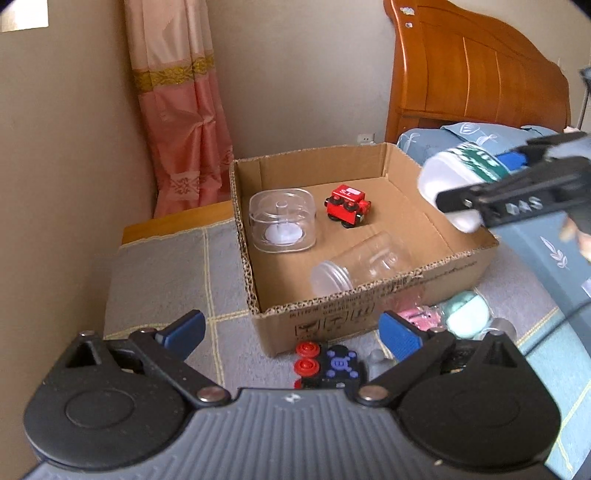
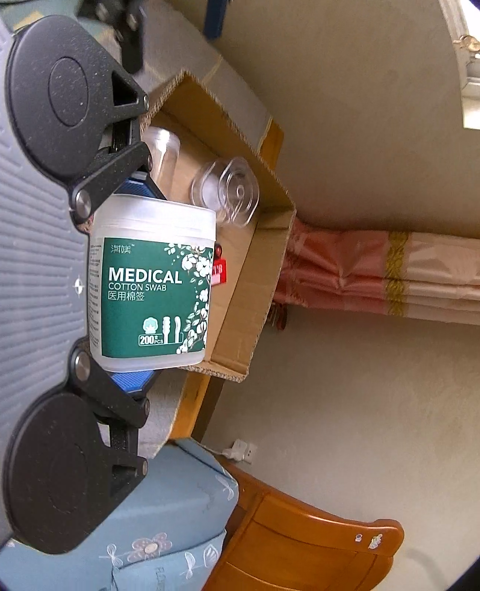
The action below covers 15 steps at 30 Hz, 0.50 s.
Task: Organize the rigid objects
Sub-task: 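Lower the jar into the box with the left tool while the right tool drops the tub in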
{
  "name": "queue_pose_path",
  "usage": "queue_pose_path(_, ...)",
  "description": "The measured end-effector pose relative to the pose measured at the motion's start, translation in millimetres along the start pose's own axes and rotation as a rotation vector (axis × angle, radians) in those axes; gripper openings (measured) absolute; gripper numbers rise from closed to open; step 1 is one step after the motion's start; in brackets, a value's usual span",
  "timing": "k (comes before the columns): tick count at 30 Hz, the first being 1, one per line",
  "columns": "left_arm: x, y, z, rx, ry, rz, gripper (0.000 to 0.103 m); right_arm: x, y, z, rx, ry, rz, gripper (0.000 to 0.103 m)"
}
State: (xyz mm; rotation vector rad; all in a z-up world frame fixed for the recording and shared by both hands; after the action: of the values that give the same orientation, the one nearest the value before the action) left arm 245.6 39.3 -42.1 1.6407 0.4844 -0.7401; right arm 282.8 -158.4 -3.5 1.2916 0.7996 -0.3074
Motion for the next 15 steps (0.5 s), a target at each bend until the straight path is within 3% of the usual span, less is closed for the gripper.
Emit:
queue_pose_path(3,-2.2,-1.5,-0.6,-0.005,-0.005,0.007,0.1,11.8,4.0,3.1,-0.006,-0.028,0.0,0.087)
queue_pose_path(6,-5.5,-2.9,-1.1,-0.006,-0.009,0.014,0.1,25.5,2.1,5.2,0.004,-0.013,-0.03,0.094)
queue_pose_path(15,-3.2,-13.6,-1.5,-0.011,0.004,-0.006,0.1,15.0,-22.0,0.4,0.026,0.002,-0.049,0.102)
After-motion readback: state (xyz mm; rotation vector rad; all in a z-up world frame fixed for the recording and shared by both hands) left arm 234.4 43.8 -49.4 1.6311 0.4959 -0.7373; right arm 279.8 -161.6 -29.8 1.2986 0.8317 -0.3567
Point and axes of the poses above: each gripper's, at about its wrist camera, not at the fingertips, and x roughly the way its jaws point, z to its right, y to its top, the point moved 5 cm from there along x, roughly the way its jaws point, and after that the axes turned 6 degrees about y, right-handed, at the moved point
